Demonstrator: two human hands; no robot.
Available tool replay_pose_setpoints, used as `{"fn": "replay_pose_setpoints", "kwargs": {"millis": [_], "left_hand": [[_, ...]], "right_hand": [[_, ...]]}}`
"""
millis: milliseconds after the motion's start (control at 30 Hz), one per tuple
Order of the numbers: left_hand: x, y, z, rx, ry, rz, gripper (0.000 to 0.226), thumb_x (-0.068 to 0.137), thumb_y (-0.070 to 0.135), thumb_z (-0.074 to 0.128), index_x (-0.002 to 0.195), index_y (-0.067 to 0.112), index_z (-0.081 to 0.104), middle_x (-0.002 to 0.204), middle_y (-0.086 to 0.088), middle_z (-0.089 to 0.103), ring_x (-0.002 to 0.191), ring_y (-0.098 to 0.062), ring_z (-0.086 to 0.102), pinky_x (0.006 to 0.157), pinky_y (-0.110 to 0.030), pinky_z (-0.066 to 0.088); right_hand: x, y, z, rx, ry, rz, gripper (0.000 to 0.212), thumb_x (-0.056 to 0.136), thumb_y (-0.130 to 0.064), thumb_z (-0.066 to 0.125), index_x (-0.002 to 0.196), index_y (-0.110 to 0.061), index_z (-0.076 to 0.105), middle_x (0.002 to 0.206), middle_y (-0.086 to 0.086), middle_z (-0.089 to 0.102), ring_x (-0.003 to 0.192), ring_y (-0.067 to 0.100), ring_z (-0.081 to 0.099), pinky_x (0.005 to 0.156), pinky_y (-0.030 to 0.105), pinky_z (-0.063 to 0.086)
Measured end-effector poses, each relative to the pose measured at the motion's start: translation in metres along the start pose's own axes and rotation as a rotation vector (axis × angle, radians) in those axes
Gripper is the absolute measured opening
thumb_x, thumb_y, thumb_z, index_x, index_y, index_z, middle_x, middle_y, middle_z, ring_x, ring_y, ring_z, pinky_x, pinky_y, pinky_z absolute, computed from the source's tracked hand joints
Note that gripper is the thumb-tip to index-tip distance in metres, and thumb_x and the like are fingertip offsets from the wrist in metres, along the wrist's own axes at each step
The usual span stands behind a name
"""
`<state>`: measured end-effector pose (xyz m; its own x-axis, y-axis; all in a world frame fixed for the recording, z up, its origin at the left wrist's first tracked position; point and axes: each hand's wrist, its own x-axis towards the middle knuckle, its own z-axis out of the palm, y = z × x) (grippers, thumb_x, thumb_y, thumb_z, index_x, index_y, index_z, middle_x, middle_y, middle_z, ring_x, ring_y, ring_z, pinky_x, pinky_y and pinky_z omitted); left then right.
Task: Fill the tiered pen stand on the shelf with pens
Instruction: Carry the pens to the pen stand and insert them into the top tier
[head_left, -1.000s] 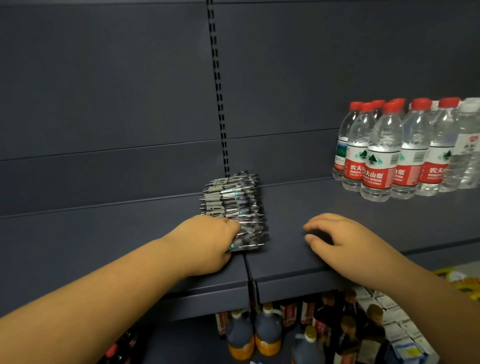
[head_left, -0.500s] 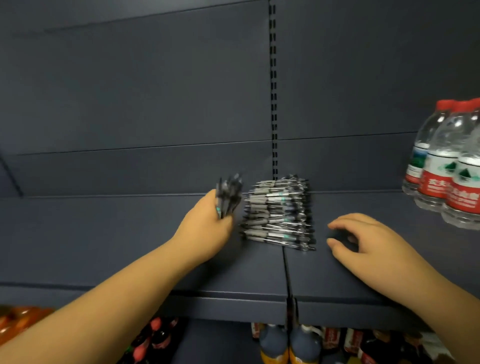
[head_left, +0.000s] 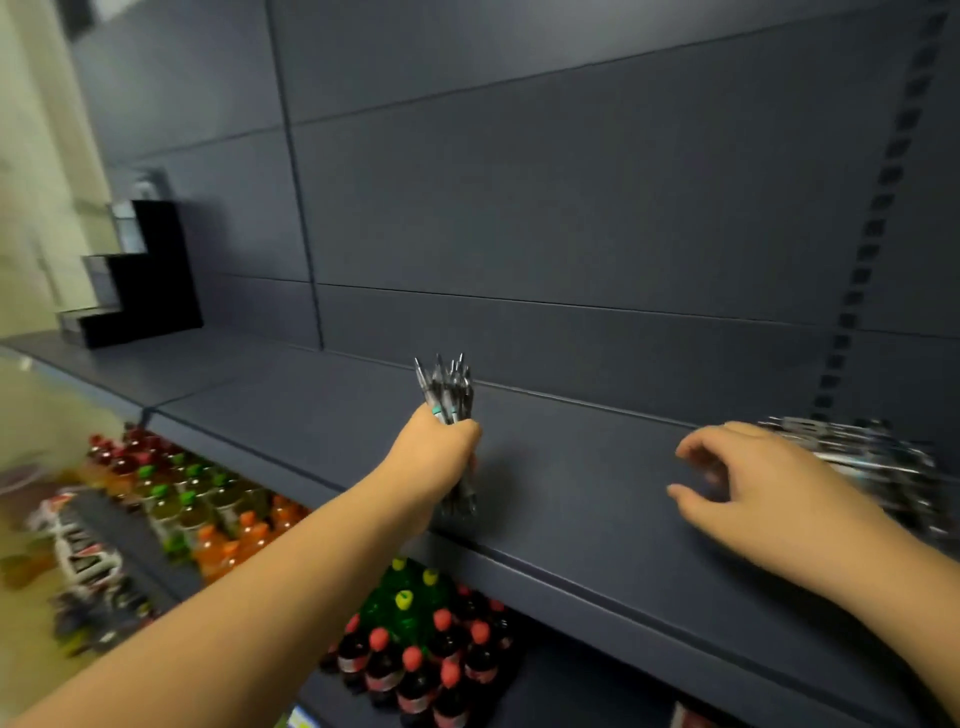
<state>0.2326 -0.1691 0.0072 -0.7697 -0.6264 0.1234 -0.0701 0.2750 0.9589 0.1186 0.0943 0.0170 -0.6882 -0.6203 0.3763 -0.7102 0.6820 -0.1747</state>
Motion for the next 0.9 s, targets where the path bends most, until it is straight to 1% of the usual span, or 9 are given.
{"fn": "replay_pose_setpoints", "kwargs": {"millis": [167, 400, 467, 567, 600, 667, 733, 800, 900], "left_hand": [[0.005, -0.020, -0.103, -0.046, 0.059, 0.021, 0.018, 0.095, 0.007, 0.050, 0.078, 0.011, 0.046, 0.061, -0.008, 0.052, 0.061, -0.024, 0.050, 0.064, -0.041, 0.044], [0.008, -0.059, -0.244, 0.068, 0.235, 0.052, 0.010, 0.095, 0.006, 0.053, 0.091, 0.014, 0.049, 0.083, -0.011, 0.058, 0.072, -0.019, 0.056, 0.070, -0.035, 0.049], [0.007, -0.069, -0.278, 0.051, 0.274, 0.038, 0.010, 0.094, 0.004, 0.053, 0.093, 0.014, 0.050, 0.088, -0.012, 0.057, 0.078, -0.022, 0.057, 0.074, -0.037, 0.052], [0.010, -0.087, -0.325, 0.032, 0.309, -0.005, 0.013, 0.094, 0.003, 0.053, 0.106, 0.008, 0.052, 0.094, -0.013, 0.055, 0.082, -0.024, 0.054, 0.072, -0.036, 0.048], [0.012, -0.094, -0.341, 0.037, 0.322, -0.021, 0.013, 0.093, 0.004, 0.053, 0.105, 0.008, 0.052, 0.093, -0.013, 0.056, 0.081, -0.024, 0.053, 0.070, -0.038, 0.046], [0.016, -0.107, -0.367, 0.071, 0.353, -0.030, 0.010, 0.093, 0.005, 0.053, 0.090, 0.011, 0.047, 0.081, -0.013, 0.051, 0.071, -0.024, 0.047, 0.064, -0.037, 0.040], [0.022, -0.122, -0.392, 0.092, 0.382, -0.032, 0.023, 0.095, 0.004, 0.052, 0.080, 0.016, 0.040, 0.071, -0.011, 0.042, 0.065, -0.022, 0.039, 0.059, -0.034, 0.034], [0.030, -0.135, -0.415, 0.091, 0.412, -0.044, 0.024, 0.097, 0.006, 0.052, 0.079, 0.017, 0.040, 0.071, -0.010, 0.041, 0.065, -0.021, 0.038, 0.056, -0.030, 0.033], [0.050, -0.146, -0.457, 0.077, 0.471, -0.056, 0.020, 0.097, 0.008, 0.053, 0.081, 0.018, 0.046, 0.073, -0.011, 0.048, 0.066, -0.021, 0.043, 0.062, -0.034, 0.037]], "right_hand": [[0.051, -0.087, 0.034, -0.007, -0.072, -0.078, 0.029, 0.089, -0.051, 0.062, 0.115, -0.037, 0.060, 0.095, -0.021, 0.052, 0.091, 0.003, 0.056, 0.084, 0.026, 0.050], [0.106, -0.228, 0.091, 0.079, -0.113, -0.190, 0.014, 0.090, -0.047, 0.062, 0.098, -0.036, 0.064, 0.089, -0.023, 0.062, 0.086, 0.001, 0.060, 0.078, 0.029, 0.053], [0.119, -0.264, 0.107, 0.126, -0.129, -0.213, 0.009, 0.090, -0.045, 0.062, 0.093, -0.036, 0.063, 0.086, -0.023, 0.064, 0.083, -0.003, 0.060, 0.074, 0.026, 0.052], [0.142, -0.313, 0.128, 0.177, -0.150, -0.255, 0.008, 0.089, -0.043, 0.063, 0.086, -0.035, 0.062, 0.082, -0.022, 0.065, 0.078, -0.004, 0.060, 0.071, 0.025, 0.051], [0.151, -0.328, 0.133, 0.186, -0.158, -0.274, 0.009, 0.089, -0.043, 0.063, 0.085, -0.035, 0.062, 0.081, -0.021, 0.066, 0.078, -0.004, 0.060, 0.072, 0.026, 0.053], [0.172, -0.356, 0.142, 0.197, -0.175, -0.311, 0.009, 0.088, -0.044, 0.063, 0.085, -0.035, 0.063, 0.081, -0.021, 0.066, 0.077, -0.003, 0.061, 0.071, 0.027, 0.053], [0.195, -0.382, 0.150, 0.207, -0.191, -0.346, 0.010, 0.089, -0.044, 0.062, 0.085, -0.035, 0.065, 0.081, -0.021, 0.066, 0.075, -0.003, 0.061, 0.066, 0.025, 0.051], [0.221, -0.409, 0.159, 0.198, -0.194, -0.386, 0.010, 0.091, -0.043, 0.062, 0.085, -0.036, 0.065, 0.082, -0.020, 0.066, 0.076, -0.004, 0.060, 0.068, 0.026, 0.052], [0.266, -0.453, 0.174, 0.215, -0.204, -0.433, 0.010, 0.091, -0.040, 0.063, 0.084, -0.036, 0.067, 0.082, -0.017, 0.068, 0.078, 0.000, 0.063, 0.073, 0.031, 0.055]]}}
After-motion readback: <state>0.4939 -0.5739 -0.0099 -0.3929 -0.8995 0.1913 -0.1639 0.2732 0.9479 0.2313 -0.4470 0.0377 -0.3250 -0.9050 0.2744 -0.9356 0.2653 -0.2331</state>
